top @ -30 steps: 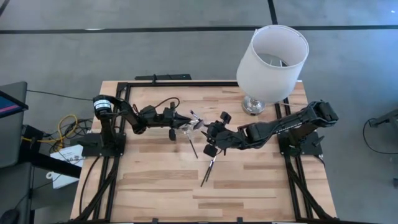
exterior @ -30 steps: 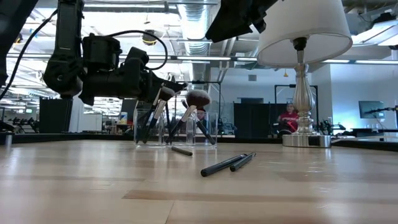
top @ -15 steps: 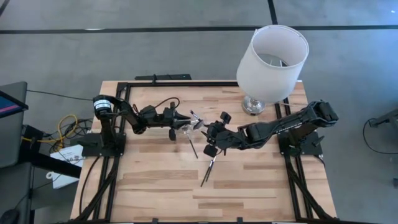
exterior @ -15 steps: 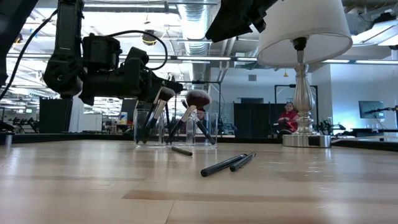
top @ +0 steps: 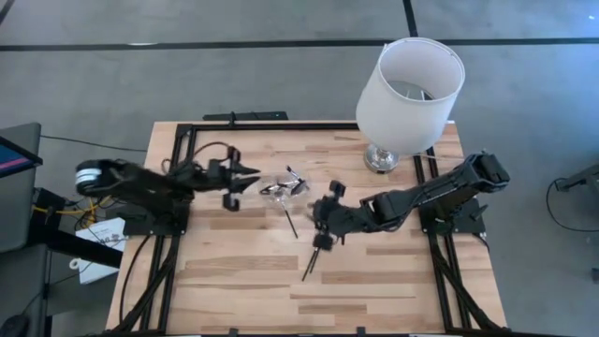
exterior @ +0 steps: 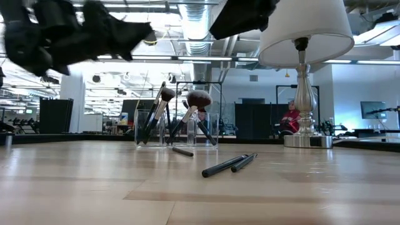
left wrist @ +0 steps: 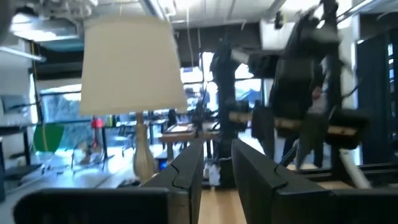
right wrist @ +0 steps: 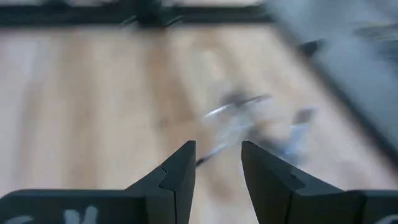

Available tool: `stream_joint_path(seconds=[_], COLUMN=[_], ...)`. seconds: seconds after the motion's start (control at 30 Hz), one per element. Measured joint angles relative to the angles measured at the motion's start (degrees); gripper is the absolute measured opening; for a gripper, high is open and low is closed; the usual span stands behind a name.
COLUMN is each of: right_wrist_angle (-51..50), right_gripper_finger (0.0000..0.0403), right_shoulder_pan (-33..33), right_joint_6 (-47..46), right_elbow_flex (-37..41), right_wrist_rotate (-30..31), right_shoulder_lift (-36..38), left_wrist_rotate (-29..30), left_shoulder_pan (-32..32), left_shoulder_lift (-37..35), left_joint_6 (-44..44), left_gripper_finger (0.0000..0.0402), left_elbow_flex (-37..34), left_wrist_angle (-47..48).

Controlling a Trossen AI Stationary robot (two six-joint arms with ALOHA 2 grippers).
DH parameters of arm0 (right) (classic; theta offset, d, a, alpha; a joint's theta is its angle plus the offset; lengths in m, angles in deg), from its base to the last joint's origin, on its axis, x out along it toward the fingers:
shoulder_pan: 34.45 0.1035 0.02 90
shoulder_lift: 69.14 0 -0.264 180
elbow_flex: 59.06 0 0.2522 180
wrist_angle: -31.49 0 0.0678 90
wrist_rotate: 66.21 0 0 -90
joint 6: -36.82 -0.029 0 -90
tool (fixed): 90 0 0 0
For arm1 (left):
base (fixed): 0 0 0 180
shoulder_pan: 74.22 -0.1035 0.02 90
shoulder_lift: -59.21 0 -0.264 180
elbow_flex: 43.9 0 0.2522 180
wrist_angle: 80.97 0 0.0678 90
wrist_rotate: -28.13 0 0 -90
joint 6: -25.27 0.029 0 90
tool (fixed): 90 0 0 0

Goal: Pick & Place Makeup Supplies
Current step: Put the black makeup brush into the transparent organizer

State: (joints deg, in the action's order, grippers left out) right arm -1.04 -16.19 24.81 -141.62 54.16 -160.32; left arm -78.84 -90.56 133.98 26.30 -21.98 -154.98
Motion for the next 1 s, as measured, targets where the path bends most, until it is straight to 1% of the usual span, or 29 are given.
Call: stream_joint_path(seconds=[0.1,0.17,0.23,0.3,0.43,0.5,0.57,0.63,0.7,0.73,0.8,0.87,1.0], right_wrist_angle=[1.3,4.6,6.6,7.2,7.9,9.1,9.1,10.2,11.0,12.3,14.5,15.8,16.4], right_gripper_finger=[0.0121,0.0121,0.0122,0.0126,0.0148,0.0166,0.0186,0.0203,0.0215,0.0217,0.0217,0.0212,0.0197], right_shoulder_pan=[1.3,2.4,3.5,4.4,3.7,2.7,1.6,0.7,-0.4,-0.8,-1.7,-2.7,-5.2], right_joint_6=[-0.5,-1.0,-1.0,-1.0,-2.9,-6.5,-8.0,-10.2,-15.1,-17.3,-20.7,-21.1,-23.8], right_elbow_flex=[0.1,0.1,0.1,0.1,0.1,-0.1,-0.1,0.0,0.0,0.0,0.0,-0.5,-4.1], right_wrist_rotate=[-11.2,-14.9,-16.3,-16.1,-15.4,-13.3,-10.2,-7.7,-4.7,-3.2,1.8,6.1,6.9], right_shoulder_lift=[0.0,0.0,0.0,0.0,0.0,-1.1,-3.2,-6.9,-11.2,-13.8,-18.4,-22.1,-28.6], left_wrist_rotate=[0.0,-0.1,-0.1,-0.3,-0.4,-0.4,-0.4,-0.3,-0.2,-0.2,-0.2,-0.2,-0.2], left_shoulder_pan=[1.1,1.6,1.8,1.9,1.9,1.9,1.9,1.9,1.9,1.9,1.9,1.9,1.9], left_shoulder_lift=[-6.5,-9.6,-11.4,-12.2,-12.0,-12.0,-12.0,-12.0,-12.0,-11.8,-11.6,-11.2,-11.2], left_joint_6=[-0.2,-1.2,-2.4,-4.3,-4.9,-5.0,-5.0,-5.4,-7.1,-7.7,-8.7,-8.9,-9.1], left_gripper_finger=[0.008,0.0078,0.0077,0.0077,0.0077,0.0076,0.0076,0.0076,0.0076,0.0076,0.0076,0.0076,0.0076], left_elbow_flex=[-4.0,-6.4,-8.0,-7.9,-7.9,-7.9,-7.9,-7.9,-7.7,-7.4,-7.3,-7.1,-7.1], left_wrist_angle=[0.9,1.4,1.8,3.6,3.9,4.0,4.1,4.2,4.5,4.7,5.4,6.3,7.8])
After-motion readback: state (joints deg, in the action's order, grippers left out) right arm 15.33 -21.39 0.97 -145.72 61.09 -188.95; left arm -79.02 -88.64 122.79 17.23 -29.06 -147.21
